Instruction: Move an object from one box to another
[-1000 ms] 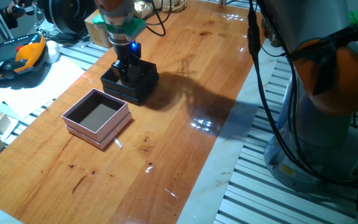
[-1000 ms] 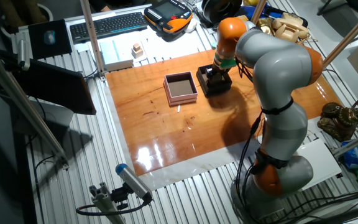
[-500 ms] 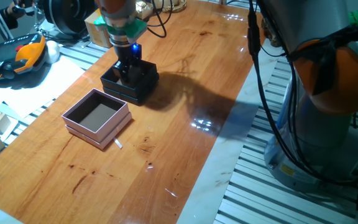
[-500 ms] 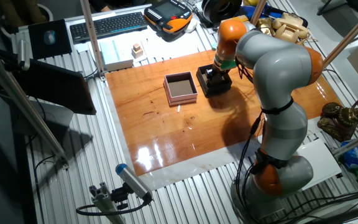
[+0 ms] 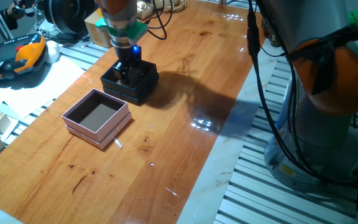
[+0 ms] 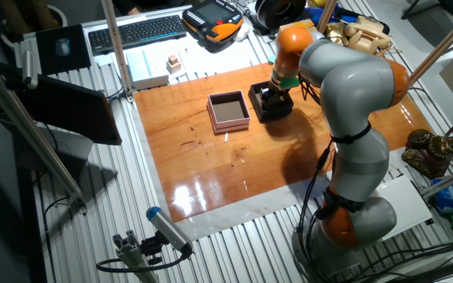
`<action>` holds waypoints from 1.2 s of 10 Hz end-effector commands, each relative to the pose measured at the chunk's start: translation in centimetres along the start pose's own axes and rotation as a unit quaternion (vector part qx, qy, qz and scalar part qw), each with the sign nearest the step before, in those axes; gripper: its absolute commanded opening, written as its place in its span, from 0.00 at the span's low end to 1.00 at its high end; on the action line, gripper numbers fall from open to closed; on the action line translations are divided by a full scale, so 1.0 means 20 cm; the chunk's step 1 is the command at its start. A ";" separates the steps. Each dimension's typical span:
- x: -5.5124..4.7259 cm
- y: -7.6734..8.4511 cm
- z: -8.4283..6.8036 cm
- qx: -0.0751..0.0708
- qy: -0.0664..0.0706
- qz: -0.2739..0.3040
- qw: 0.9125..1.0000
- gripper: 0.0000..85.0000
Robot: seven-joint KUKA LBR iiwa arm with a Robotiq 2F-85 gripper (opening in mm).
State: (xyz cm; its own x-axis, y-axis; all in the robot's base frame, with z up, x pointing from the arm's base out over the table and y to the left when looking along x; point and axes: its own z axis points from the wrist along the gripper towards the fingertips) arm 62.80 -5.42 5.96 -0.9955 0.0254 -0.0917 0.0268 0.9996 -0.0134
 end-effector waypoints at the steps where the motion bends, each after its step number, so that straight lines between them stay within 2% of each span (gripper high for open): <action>1: 0.00 0.00 0.00 0.000 -0.004 0.002 1.000 0.20; 2: 0.00 0.00 0.00 0.001 -0.007 0.004 1.000 0.20; 3: 0.00 0.00 0.00 0.002 -0.011 0.004 1.000 0.40; 6: 0.00 0.00 0.00 0.008 -0.019 0.001 1.000 0.40; 7: 0.00 0.00 0.00 0.008 -0.021 0.000 1.000 0.60; 8: 0.00 0.00 0.00 0.008 -0.025 0.000 1.000 0.60; 9: 0.00 0.00 0.00 0.009 -0.026 -0.001 1.000 0.80; 12: 0.00 0.00 0.00 0.012 -0.030 -0.002 0.999 0.80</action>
State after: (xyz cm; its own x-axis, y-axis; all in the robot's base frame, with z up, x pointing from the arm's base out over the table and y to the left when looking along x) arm 62.78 -5.44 6.01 -0.9883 0.0208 -0.1512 0.0269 0.9989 -0.0385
